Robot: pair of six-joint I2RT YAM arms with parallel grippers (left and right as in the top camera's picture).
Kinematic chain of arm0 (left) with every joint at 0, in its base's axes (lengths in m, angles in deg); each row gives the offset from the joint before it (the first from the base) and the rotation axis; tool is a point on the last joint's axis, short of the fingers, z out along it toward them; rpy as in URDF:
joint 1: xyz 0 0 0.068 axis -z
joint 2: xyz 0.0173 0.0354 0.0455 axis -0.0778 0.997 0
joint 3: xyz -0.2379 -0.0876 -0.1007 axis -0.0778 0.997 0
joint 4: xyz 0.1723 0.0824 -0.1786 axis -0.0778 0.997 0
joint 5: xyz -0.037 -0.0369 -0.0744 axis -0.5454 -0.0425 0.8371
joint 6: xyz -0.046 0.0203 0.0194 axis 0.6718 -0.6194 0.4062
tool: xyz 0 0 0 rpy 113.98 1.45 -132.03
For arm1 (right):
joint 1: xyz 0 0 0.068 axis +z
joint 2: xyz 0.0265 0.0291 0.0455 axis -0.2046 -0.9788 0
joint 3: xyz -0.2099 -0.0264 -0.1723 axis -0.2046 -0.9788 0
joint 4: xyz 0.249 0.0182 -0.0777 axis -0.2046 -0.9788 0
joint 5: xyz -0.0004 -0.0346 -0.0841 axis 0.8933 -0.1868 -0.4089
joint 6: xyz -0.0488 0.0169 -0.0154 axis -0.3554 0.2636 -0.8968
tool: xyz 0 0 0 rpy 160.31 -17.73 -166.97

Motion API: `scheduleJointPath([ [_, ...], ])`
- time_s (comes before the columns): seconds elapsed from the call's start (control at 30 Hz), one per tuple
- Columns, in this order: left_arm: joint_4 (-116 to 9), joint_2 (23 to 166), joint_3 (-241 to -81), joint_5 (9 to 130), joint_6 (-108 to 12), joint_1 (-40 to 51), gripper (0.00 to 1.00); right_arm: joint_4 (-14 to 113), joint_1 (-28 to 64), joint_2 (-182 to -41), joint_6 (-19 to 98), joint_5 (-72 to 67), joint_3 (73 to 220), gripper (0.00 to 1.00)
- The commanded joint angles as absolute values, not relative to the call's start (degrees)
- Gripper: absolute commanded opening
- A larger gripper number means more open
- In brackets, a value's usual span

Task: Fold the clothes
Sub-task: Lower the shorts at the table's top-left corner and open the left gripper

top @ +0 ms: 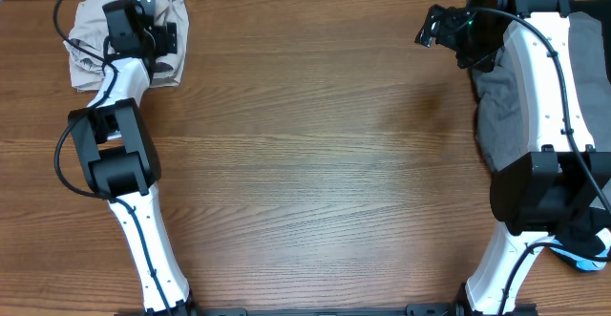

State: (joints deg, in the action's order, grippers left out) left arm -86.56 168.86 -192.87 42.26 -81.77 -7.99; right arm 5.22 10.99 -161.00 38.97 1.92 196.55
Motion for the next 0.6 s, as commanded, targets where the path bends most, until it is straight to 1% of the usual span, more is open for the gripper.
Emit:
scheduleJointPath([
  [0.0, -81.59, 175.94, -192.04, 44.6, -79.47, -7.81, 1.0, 5.37, 10.88, -159.91, 38.55, 1.33, 196.44, 1.0],
  [0.1, -78.93, 177.14, -192.04, 47.02, -79.45, -7.81, 1.0, 5.35, 10.88, -159.91, 38.55, 1.31, 196.44, 1.0],
  [0.27, -78.8, 176.18, -192.1, 48.64, -77.64, -7.81, 1.0, 5.35, 10.88, -159.91, 38.55, 1.33, 196.44, 1.0],
  [0.4, -78.91, 171.5, -192.1, 51.22, -76.0, -7.83, 1.0, 5.52, 10.88, -159.91, 38.55, 1.31, 196.47, 1.0],
  [0.57, -79.74, 162.21, -192.14, 52.42, -76.0, -7.83, 1.0, 6.48, 10.88, -159.89, 38.55, 0.74, 196.55, 1.0],
])
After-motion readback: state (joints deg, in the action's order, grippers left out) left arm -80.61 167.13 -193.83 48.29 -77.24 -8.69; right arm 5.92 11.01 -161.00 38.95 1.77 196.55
